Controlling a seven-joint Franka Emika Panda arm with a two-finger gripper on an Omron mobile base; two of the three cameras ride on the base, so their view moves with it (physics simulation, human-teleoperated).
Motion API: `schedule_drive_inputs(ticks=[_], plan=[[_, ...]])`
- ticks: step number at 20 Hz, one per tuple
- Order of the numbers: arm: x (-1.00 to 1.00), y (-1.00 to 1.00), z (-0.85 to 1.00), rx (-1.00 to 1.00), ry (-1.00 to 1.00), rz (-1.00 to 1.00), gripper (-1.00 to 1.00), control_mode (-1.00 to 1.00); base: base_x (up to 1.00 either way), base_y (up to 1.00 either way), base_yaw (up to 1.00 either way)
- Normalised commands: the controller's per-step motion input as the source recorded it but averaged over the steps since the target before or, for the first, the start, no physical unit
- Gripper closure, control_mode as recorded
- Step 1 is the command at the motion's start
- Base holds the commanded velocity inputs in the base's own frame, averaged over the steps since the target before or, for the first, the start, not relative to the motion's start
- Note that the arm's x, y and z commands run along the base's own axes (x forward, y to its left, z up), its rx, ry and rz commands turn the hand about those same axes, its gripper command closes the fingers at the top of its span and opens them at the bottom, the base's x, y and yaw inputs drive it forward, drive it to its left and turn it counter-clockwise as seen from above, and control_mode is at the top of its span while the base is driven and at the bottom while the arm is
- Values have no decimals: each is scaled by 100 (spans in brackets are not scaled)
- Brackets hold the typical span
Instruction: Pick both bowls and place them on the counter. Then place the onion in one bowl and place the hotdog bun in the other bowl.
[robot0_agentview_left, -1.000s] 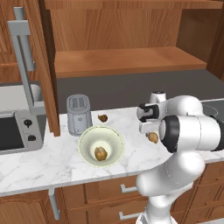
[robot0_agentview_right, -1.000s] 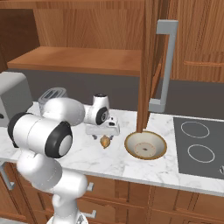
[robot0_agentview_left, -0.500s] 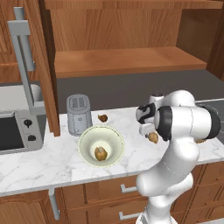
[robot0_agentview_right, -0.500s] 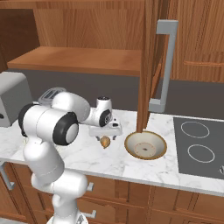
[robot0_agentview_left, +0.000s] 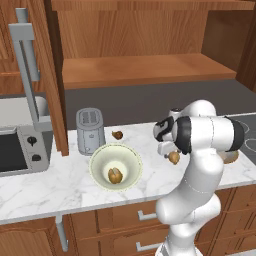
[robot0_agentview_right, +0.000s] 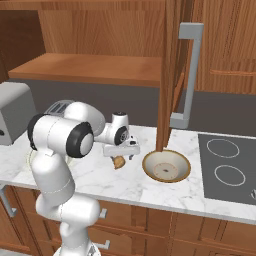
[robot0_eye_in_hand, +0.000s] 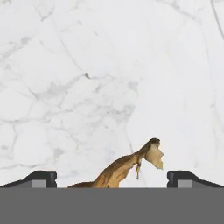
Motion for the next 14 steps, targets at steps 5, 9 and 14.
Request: schedule_drive_inputs(ticks=[5, 9, 14], plan=[[-13, 0, -1, 1, 0, 0, -100, -100, 0, 0, 0], [-22, 0, 0, 0, 0, 0, -100, -100, 0, 0, 0], [-26, 0, 0, 0, 0, 0, -100, -100, 0, 0, 0]])
